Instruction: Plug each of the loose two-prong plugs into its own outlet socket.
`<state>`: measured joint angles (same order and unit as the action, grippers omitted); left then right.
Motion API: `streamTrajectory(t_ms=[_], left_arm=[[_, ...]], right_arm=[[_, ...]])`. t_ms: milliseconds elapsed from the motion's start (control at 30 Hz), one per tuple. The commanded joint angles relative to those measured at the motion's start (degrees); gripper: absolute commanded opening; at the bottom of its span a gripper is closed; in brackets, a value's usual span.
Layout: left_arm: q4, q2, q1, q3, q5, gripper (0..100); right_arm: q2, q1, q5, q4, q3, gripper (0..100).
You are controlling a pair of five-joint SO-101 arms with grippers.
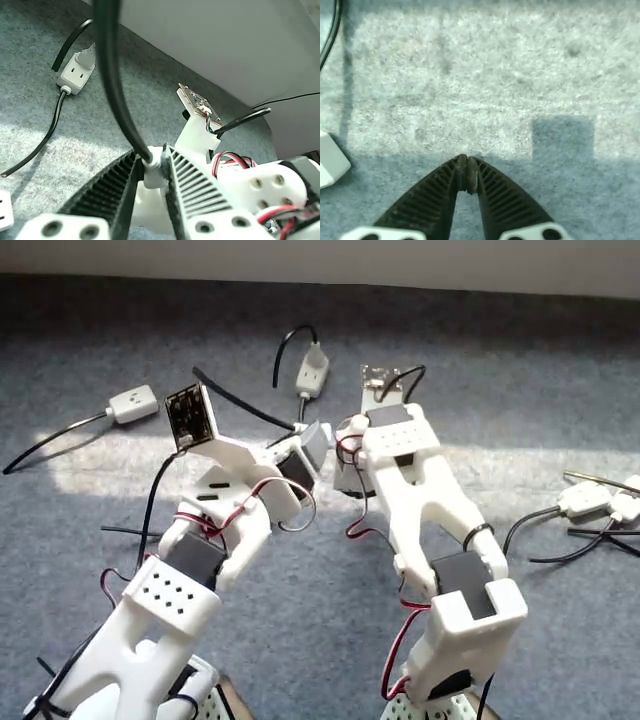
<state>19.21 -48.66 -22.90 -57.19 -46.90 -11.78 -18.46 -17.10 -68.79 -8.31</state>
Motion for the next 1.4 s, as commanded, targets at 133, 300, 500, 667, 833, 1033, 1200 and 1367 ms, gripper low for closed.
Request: streamTrajectory(t_ms=[133, 300, 500, 667, 833, 1033, 1200, 1367], left_arm=[[-1.05, -1.89, -1.1, -0.75, -0.44, 1], [-1.05, -1.89, -4.26, -1.45, -0.44, 1], [-1.05, -1.89, -2.77, -1.27, -0.26, 1], [-3.34, -1.63, 3.38, -0.57, -0.26, 1], [-5.36, -1.45, 4.53, -0.66, -0.26, 1], [-5.45, -1.45, 5.49, -0.48, -0.26, 1], [-5.19, -1.45, 4.09, -0.84, -0.26, 1], [-5.19, -1.45, 1.8, -1.63, -0.26, 1]], right_arm=[[1.63, -0.57, -0.26, -0.4, 7.6, 0.7], [1.45, -0.57, -0.26, 1.45, 9.19, 0.7], [1.63, 1.01, -0.18, 1.71, 8.75, 0.7], [1.98, 1.45, -0.18, -6.02, 9.27, 0.7], [1.98, -0.31, -0.18, -9.36, 11.65, 0.7], [1.98, -3.21, 1.67, -10.59, 11.82, 0.7], [1.98, -6.9, 1.76, -10.42, 12.88, 0.7], [1.89, -6.73, 1.76, -10.33, 15.6, 0.7]])
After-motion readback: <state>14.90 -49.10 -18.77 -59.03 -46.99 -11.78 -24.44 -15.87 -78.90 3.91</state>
